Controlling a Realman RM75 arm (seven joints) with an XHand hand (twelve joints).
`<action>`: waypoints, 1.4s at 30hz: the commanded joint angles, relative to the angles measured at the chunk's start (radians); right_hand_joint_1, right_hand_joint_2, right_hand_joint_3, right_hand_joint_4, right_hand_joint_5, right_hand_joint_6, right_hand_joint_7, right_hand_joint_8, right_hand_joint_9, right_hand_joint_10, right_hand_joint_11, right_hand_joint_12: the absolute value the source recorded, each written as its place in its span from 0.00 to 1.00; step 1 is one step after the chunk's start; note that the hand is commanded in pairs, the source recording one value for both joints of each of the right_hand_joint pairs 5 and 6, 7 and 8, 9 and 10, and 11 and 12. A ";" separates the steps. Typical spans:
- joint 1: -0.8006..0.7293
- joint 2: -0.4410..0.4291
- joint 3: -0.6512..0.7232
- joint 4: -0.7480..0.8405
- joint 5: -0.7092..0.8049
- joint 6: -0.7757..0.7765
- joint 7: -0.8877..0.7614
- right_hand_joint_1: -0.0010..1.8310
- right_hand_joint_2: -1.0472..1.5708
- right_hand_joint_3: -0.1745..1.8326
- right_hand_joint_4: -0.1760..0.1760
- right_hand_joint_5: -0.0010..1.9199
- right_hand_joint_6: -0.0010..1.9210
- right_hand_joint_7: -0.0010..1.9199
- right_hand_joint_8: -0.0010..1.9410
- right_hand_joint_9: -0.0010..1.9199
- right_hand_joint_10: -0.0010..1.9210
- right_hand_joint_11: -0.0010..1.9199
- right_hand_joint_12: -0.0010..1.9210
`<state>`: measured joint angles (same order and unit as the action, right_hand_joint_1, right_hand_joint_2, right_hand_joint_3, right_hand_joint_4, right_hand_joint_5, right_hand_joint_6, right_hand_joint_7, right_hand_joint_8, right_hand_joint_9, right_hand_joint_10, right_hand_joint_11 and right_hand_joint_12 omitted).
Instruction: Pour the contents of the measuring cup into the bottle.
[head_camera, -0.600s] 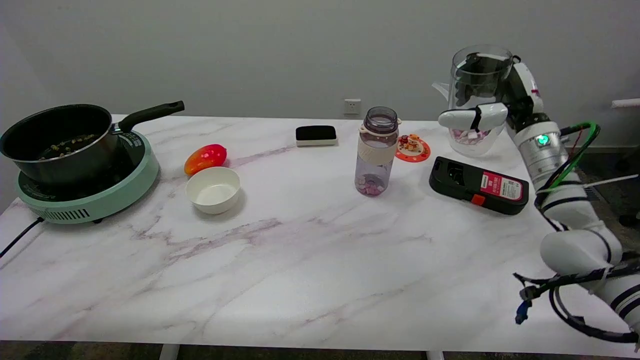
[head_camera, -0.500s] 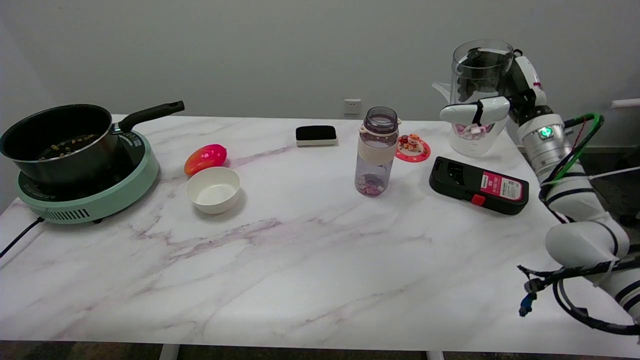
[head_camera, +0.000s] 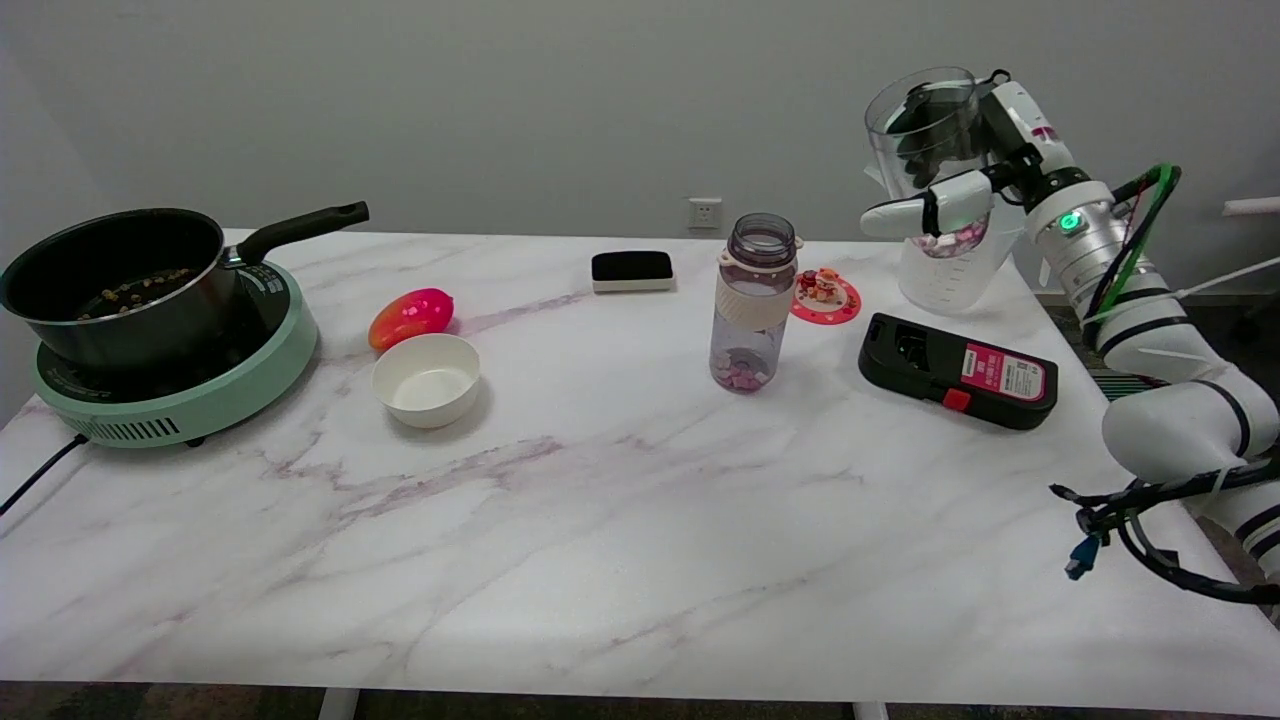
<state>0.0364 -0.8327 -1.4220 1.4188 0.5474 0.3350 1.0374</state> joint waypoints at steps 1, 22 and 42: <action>0.097 0.035 -0.060 -0.048 -0.364 -0.078 -0.004 0.76 0.90 0.29 0.50 1.00 1.00 1.00 0.99 0.88 0.88 0.74 0.74; 0.199 0.037 -0.169 -0.021 -0.604 -0.117 -0.004 0.76 0.88 0.33 0.50 1.00 1.00 1.00 0.99 0.86 0.86 0.73 0.73; 0.217 0.040 -0.177 0.011 -0.788 -0.136 -0.004 0.78 0.86 0.37 0.50 1.00 1.00 1.00 0.99 0.86 0.86 0.72 0.72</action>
<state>0.2268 -0.7962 -1.5831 1.4083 -0.0939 0.2165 1.0338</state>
